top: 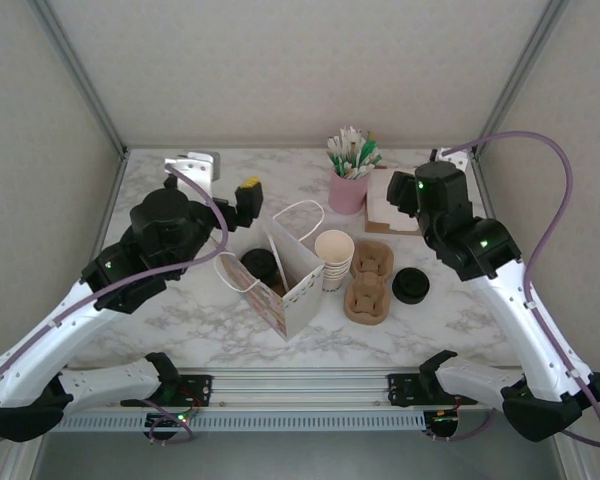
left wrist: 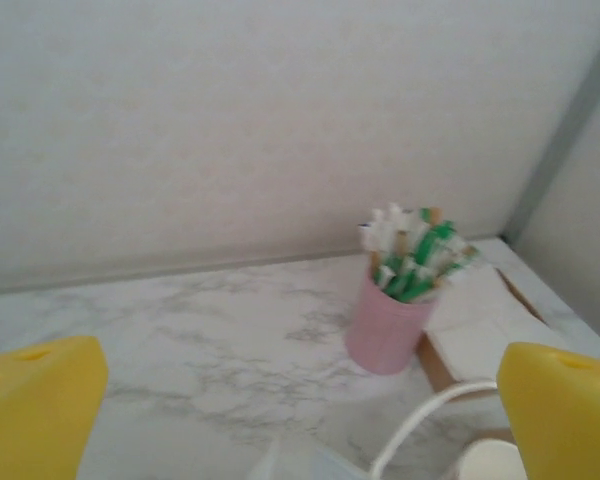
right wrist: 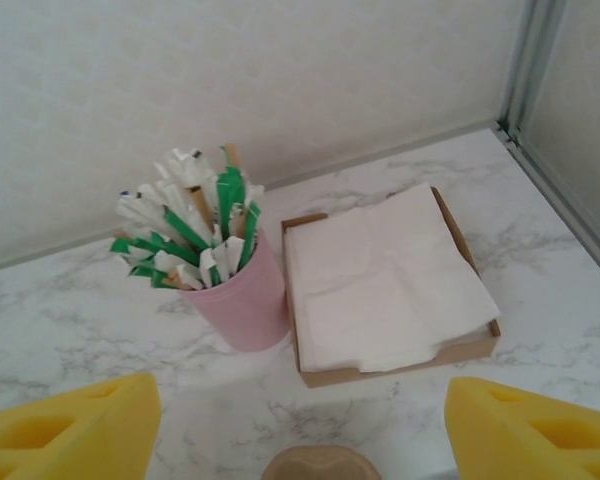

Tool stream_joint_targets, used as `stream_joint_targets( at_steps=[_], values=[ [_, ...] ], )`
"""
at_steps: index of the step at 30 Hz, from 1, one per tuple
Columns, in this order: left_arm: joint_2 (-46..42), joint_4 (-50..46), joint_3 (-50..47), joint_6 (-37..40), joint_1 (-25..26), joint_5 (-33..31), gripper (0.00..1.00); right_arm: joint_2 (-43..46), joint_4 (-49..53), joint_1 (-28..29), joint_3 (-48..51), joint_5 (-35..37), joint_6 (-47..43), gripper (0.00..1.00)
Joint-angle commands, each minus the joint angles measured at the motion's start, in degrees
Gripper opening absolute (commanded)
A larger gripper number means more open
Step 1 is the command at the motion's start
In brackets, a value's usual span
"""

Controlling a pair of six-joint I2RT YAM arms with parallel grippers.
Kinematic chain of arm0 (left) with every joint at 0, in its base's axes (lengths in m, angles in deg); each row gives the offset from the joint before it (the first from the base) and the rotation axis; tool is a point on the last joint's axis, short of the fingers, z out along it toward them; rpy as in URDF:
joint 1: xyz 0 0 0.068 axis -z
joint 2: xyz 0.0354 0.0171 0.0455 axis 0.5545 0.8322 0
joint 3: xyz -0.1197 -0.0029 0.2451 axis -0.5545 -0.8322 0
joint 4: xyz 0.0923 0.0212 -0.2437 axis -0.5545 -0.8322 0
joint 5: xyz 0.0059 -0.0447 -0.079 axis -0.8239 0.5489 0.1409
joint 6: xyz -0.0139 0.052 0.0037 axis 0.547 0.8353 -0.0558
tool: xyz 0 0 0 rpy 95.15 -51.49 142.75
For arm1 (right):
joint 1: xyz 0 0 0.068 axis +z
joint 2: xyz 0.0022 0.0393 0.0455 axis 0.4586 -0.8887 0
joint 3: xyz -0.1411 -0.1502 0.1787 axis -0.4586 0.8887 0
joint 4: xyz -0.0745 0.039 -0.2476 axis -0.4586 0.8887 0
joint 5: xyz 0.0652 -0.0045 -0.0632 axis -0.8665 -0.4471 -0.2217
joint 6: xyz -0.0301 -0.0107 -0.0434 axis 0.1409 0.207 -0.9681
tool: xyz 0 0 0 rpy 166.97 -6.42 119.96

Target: Pack the takeout coffee

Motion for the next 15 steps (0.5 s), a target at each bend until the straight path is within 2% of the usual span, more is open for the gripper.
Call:
stream_joint_targets(
  at_steps=[1,5,7,9,12,15],
  values=[
    [0.0,-8.7,2.8,-10.0,-5.1,-2.5,1.00,-1.6,1.4,-3.8,-0.1,-4.2,2.4,0.76],
    [3.8,-20.6,7.9,-19.8,-14.9,4.5,1.00,-4.4,1.8,-8.7,0.0,-8.3,3.3,0.76],
    [5.5,-25.2,10.2,-21.5,-18.7,6.7,1.00,-5.9,2.1,-11.4,0.0,-10.3,4.2,0.76],
    [5.8,-25.3,9.8,-21.6,-21.4,9.9,1.00,-7.1,1.9,-14.2,0.3,-12.4,5.4,0.76],
    [4.4,-23.9,7.3,-24.3,-24.8,8.9,1.00,-9.1,0.5,-17.7,1.2,-15.5,7.2,0.76],
    [4.9,-26.0,7.0,-26.9,-30.5,13.4,1.00,-11.8,0.4,-20.8,1.0,-17.9,9.1,0.75]
  ],
)
